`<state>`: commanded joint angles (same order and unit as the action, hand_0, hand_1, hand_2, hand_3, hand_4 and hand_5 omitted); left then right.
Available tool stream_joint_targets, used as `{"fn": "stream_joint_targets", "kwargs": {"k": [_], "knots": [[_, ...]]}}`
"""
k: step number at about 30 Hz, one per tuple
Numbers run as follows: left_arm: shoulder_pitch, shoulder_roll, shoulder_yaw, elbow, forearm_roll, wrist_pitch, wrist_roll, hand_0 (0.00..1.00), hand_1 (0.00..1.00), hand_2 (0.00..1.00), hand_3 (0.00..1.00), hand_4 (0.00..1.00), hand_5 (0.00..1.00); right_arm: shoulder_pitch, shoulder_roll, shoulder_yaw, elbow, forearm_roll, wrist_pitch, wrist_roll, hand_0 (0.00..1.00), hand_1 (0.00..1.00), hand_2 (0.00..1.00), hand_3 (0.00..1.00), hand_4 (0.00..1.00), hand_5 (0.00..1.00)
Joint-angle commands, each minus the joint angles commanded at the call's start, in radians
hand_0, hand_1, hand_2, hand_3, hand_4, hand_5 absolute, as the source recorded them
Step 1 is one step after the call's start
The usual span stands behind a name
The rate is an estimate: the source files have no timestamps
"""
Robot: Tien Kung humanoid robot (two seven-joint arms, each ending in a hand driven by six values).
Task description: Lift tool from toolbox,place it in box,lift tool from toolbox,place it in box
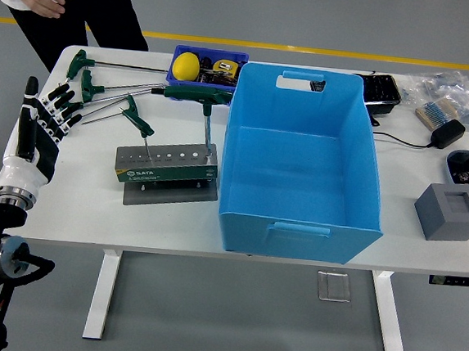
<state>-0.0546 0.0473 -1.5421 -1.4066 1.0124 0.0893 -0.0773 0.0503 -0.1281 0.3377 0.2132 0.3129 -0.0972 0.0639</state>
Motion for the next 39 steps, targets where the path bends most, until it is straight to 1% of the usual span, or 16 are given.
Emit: {"fn": "stream_joint_targets", "kwargs": {"k": [3, 4, 8, 9, 10, 12, 15, 16, 19, 26, 32, 35, 39], "knots": [[0.001, 0.001, 0.001, 0.0, 0.003, -0.002, 0.002, 0.82, 0.832, 0.874, 0.805, 0.998, 0.979, 0.003, -0.003, 0.014, -0.002, -0.03, 0.006, -0.009, 0.68, 0.709, 0.805, 0.8, 0.983, 0.984], [0.001, 0.001, 0.001, 0.001, 0.003, -0.003, 0.003, 0.818, 0.832, 0.873, 0.804, 0.998, 0.98, 0.005, -0.004, 0.021, -0.003, -0.046, 0.011, -0.015, 0.71, 0.74, 0.836, 0.821, 0.987, 0.982], [0.0, 0.001, 0.004, 0.001, 0.005, 0.0, -0.005, 0.818, 0.832, 0.873, 0.804, 0.998, 0.98, 0.008, -0.005, 0.036, -0.009, -0.073, 0.026, -0.02, 0.71, 0.74, 0.836, 0.821, 0.987, 0.982], [-0.001, 0.001, 0.005, 0.002, 0.004, 0.006, -0.015, 0.818, 0.832, 0.873, 0.804, 0.998, 0.98, 0.007, -0.005, 0.04, -0.009, -0.074, 0.032, -0.022, 0.71, 0.74, 0.836, 0.821, 0.987, 0.982], [-0.001, 0.0, 0.005, 0.003, 0.003, 0.009, -0.022, 0.81, 0.821, 0.867, 0.799, 0.998, 0.976, 0.007, -0.005, 0.042, -0.01, -0.076, 0.038, -0.023, 0.725, 0.761, 0.866, 0.856, 0.997, 0.988], [-0.002, -0.001, 0.004, 0.006, 0.0, 0.014, -0.029, 0.81, 0.821, 0.867, 0.799, 0.998, 0.976, 0.006, -0.005, 0.041, -0.011, -0.074, 0.05, -0.025, 0.725, 0.761, 0.866, 0.856, 0.997, 0.988], [-0.001, 0.0, 0.003, 0.008, 0.001, 0.014, -0.029, 0.81, 0.821, 0.867, 0.799, 0.998, 0.976, 0.005, -0.006, 0.036, -0.011, -0.06, 0.084, -0.03, 0.725, 0.761, 0.866, 0.856, 0.997, 0.988], [-0.001, 0.0, 0.003, 0.009, 0.002, 0.013, -0.028, 0.809, 0.819, 0.865, 0.798, 0.998, 0.974, 0.005, -0.005, 0.036, -0.011, -0.058, 0.089, -0.03, 0.773, 0.797, 0.896, 0.911, 0.998, 0.998], [0.0, -0.002, 0.002, 0.009, 0.004, 0.01, -0.024, 0.809, 0.819, 0.865, 0.798, 0.998, 0.974, 0.005, -0.004, 0.031, -0.013, -0.05, 0.107, -0.032, 0.773, 0.797, 0.896, 0.911, 0.998, 0.998], [-0.002, -0.004, 0.002, 0.01, 0.005, 0.007, -0.023, 0.808, 0.82, 0.865, 0.798, 0.998, 0.972, 0.004, 0.0, 0.034, -0.013, -0.046, 0.102, -0.025, 0.776, 0.795, 0.891, 0.92, 0.998, 0.998], [-0.016, -0.002, 0.005, 0.009, 0.009, 0.007, -0.025, 0.806, 0.821, 0.868, 0.798, 0.998, 0.971, 0.003, 0.005, 0.051, -0.013, -0.053, 0.098, -0.018, 0.766, 0.788, 0.88, 0.91, 0.998, 0.998], [-0.021, 0.002, 0.005, 0.006, 0.019, 0.012, -0.03, 0.805, 0.827, 0.873, 0.803, 0.998, 0.969, 0.003, 0.006, 0.053, -0.013, -0.056, 0.095, -0.016, 0.758, 0.782, 0.875, 0.903, 0.998, 0.998], [-0.029, 0.014, 0.005, -0.002, 0.061, 0.023, -0.037, 0.805, 0.827, 0.873, 0.803, 0.998, 0.969, 0.005, 0.006, 0.051, -0.014, -0.056, 0.095, -0.016, 0.758, 0.782, 0.875, 0.903, 0.998, 0.998]]}}
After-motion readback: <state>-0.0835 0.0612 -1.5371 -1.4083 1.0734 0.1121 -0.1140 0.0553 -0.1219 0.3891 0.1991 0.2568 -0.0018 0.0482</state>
